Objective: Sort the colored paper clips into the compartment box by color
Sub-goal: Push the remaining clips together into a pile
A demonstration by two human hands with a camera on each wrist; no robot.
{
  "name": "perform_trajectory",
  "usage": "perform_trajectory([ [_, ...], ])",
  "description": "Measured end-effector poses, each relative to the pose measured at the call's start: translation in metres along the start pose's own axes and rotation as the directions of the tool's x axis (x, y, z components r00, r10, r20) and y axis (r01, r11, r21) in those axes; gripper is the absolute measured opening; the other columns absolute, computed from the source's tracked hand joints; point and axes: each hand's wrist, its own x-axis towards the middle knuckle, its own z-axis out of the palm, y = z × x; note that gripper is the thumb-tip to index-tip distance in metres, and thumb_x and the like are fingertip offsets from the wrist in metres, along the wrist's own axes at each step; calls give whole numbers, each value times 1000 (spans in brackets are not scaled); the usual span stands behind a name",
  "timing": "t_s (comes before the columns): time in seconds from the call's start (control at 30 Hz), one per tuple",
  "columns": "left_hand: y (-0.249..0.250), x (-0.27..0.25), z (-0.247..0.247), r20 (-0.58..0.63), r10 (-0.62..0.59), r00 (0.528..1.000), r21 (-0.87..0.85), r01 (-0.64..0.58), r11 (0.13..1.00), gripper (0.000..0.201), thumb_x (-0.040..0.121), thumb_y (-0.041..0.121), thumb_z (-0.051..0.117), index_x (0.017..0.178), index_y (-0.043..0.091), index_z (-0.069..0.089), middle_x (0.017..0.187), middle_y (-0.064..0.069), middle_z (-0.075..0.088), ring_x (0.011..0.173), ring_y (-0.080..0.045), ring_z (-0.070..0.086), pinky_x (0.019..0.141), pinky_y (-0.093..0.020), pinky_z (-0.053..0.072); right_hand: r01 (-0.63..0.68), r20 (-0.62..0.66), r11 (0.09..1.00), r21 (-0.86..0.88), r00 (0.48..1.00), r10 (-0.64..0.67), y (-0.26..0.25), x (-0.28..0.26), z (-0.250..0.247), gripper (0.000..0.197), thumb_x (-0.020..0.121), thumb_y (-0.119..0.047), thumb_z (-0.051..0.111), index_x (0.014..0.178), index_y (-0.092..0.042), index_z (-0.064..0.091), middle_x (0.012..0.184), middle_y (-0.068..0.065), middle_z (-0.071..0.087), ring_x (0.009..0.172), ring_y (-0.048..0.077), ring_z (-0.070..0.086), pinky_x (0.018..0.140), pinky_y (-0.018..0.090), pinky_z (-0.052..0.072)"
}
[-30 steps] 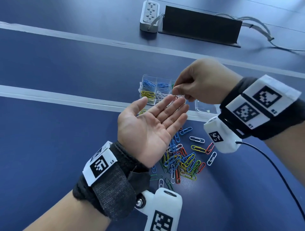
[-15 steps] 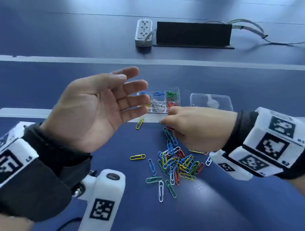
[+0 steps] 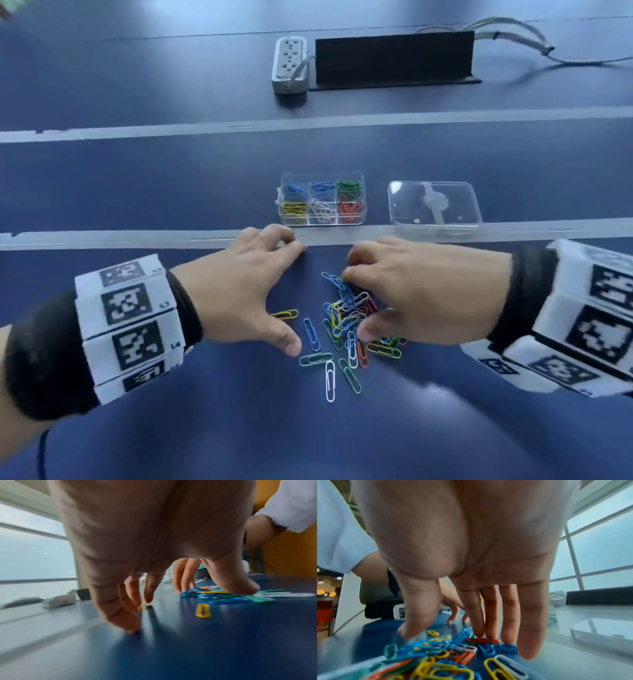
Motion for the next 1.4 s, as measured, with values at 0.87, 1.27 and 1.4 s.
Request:
perform_trajectory([
  [0.87,36,-7,0,69,-46,997,-145,56,988,118,52,56,81,139,31,6,112,12,23,83,-11,48,77,-24,42,-226,23,931,286,973,229,-5,-21,19,109,45,-61,81,128,-15,28,115,-1,34,90,21,54,84,36,48],
  [1.27,30,18,-6,-49,-15,999,-259,2,966,90,55,45,84,130,25,39,107,8,36,73,-4,45,73,-19,35,-192,-56,943,272,975,214,-1,12,5,95,51,-51,83,127,-14,40,112,3,37,96,24,54,86,36,48],
  [1.4,29,5,-3,32,-59,998,-121,62,991,123,45,60,82,140,22,12,119,7,28,93,-13,51,84,-28,45,-219,-18,948,232,973,229,-3,-4,12,113,40,-65,80,126,-11,31,112,3,32,91,25,54,83,34,48],
])
